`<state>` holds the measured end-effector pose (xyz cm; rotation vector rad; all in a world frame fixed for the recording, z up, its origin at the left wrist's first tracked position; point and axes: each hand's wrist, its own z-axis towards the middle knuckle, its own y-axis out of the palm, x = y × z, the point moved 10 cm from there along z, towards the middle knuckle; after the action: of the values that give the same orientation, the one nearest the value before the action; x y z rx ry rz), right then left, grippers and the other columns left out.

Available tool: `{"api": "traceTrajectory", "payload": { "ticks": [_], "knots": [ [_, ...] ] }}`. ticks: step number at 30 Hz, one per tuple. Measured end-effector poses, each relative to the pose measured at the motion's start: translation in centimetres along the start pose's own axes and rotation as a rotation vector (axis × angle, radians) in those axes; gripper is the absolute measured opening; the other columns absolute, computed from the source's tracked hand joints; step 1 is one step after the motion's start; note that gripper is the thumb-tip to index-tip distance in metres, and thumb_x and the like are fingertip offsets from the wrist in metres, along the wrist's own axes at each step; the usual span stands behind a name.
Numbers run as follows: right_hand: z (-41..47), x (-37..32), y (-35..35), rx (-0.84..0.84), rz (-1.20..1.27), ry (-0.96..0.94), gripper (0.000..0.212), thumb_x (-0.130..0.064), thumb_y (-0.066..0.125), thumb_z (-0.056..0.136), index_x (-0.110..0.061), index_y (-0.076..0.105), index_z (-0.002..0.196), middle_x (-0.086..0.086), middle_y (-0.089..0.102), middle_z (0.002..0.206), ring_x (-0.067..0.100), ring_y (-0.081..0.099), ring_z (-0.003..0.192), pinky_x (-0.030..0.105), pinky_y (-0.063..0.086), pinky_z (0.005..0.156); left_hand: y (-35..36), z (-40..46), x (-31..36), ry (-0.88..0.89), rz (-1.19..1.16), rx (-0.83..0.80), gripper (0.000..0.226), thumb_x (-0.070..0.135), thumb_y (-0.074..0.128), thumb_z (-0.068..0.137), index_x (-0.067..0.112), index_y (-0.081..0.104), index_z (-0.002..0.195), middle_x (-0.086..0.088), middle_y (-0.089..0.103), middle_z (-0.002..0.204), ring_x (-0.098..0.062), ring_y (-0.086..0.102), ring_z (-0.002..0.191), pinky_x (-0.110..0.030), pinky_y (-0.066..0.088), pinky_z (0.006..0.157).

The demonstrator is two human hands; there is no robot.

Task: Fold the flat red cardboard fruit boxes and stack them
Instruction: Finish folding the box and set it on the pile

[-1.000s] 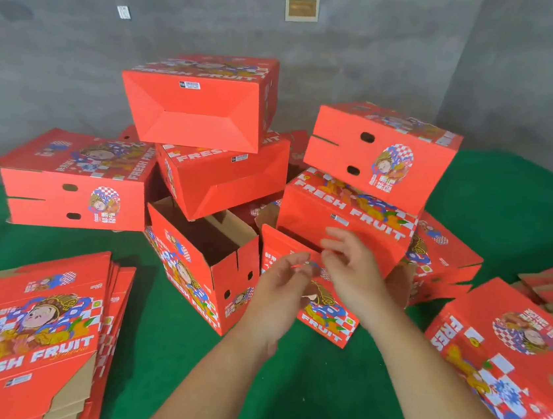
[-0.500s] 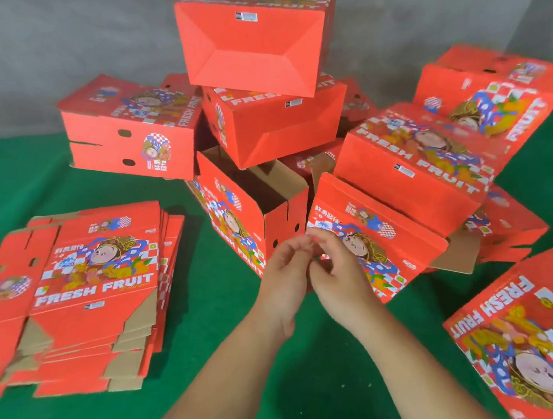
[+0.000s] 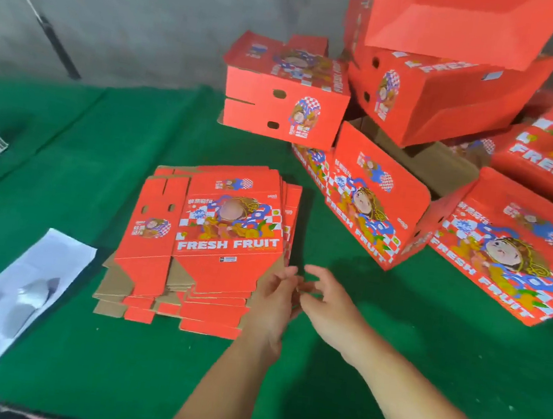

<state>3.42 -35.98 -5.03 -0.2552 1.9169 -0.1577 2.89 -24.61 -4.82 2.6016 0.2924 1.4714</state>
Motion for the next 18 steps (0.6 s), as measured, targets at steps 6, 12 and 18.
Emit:
{"api": "traceTrajectory", "payload": {
  "ticks": [6,12,18],
  "knots": [
    [4.5,1.3,8.8,0.087,-0.006,0.142,0.037,-0.013,0.063,0.090,-0.033,0.052,0.119,-0.015,0.062,0.104,-0.001,0.063,0.086,0.019,0.049,0.069,-13.8,2.8,1.2,-0.004,0.198,0.193,0.012,0.020,0.056,0.103,0.022,0.066,0.108,0.007,0.074,0.096,0.001,0.068,0.076,-0.017,0.048,0.065],
    [6.6,4.6,9.7,0.326,-0.190,0.432,0.086,-0.039,0.069,0.086,-0.025,0.024,0.158,0.009,0.032,0.151,0.037,0.044,0.133,0.047,0.043,0.103,-21.0,5.2,1.0,-0.066,0.628,0.239,0.051,0.040,0.053,0.096,0.030,0.051,0.146,-0.009,0.047,0.152,-0.029,0.044,0.136,-0.045,0.033,0.119],
    [7.4,5.0,8.0,0.510,-0.229,0.464,0.027,-0.041,0.058,0.095,-0.028,0.055,0.119,0.001,0.038,0.111,0.027,0.038,0.104,0.041,0.040,0.082,-22.0,6.7,0.8,-0.061,0.786,0.141,0.061,0.045,0.052,0.078,0.030,0.059,0.137,-0.001,0.059,0.143,-0.031,0.050,0.133,-0.051,0.039,0.114]
  ]
}}
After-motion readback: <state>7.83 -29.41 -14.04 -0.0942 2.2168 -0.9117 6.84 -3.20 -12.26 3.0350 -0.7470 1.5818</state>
